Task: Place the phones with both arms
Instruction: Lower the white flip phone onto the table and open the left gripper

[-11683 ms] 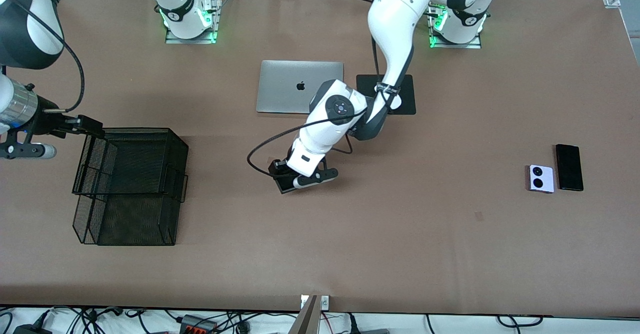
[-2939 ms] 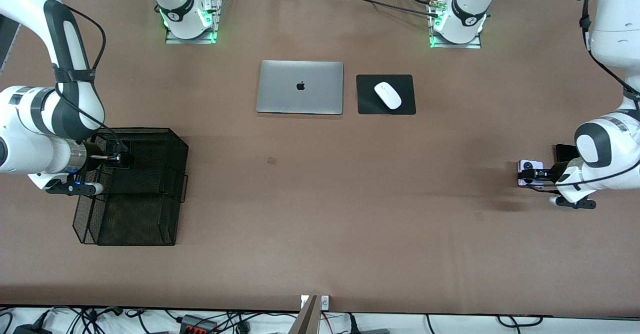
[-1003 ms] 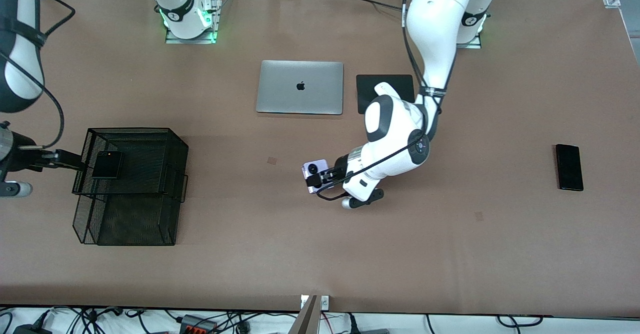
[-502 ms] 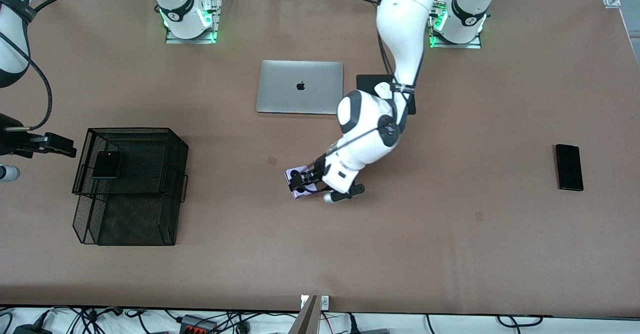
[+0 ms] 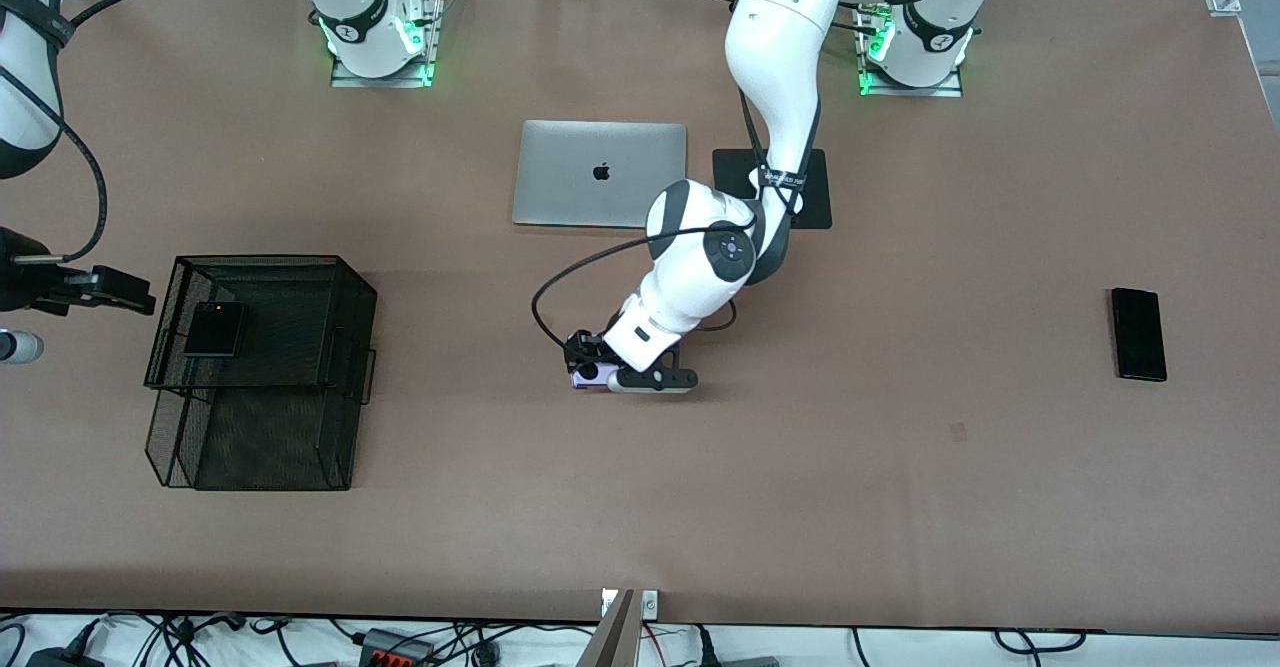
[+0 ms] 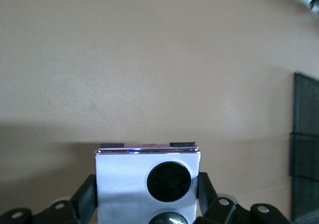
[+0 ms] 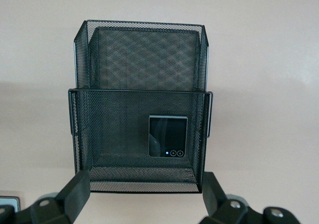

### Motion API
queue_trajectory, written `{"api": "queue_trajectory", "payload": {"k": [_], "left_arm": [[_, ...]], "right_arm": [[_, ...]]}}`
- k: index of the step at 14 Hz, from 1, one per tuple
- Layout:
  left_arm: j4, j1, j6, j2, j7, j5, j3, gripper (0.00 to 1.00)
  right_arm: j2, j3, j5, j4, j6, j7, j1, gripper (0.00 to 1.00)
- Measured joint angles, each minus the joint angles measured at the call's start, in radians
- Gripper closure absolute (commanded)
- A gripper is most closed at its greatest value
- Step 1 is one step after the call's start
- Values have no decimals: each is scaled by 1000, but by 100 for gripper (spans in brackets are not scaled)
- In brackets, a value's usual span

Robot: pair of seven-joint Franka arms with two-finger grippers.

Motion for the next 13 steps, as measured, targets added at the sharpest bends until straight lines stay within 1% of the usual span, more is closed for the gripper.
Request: {"api": "queue_trajectory", "payload": {"k": [1, 3, 6, 8, 9, 10, 13], "left_arm": [[5, -9, 0, 10, 1, 20, 0, 49], [13, -23, 0, 25, 2, 35, 2, 40], [16, -29, 0, 36, 6, 37, 4, 23], [17, -29, 0, 38, 7, 37, 5, 18], [17, -29, 0, 40, 7, 37, 5, 13], [17, -29, 1, 43, 7, 37, 5, 0], [18, -29, 2, 48, 7, 37, 6, 0]], "right_arm": [[0, 0, 0, 0, 0, 0, 0, 0], [0, 0, 0, 0, 0, 0, 2, 0], [0, 1, 0, 0, 0, 0, 11, 0], [0, 1, 0, 0, 0, 0, 12, 0], [0, 1, 0, 0, 0, 0, 12, 0], [1, 1, 0, 0, 0, 0, 13, 0], [4, 1, 0, -1, 0, 0, 17, 0]]}}
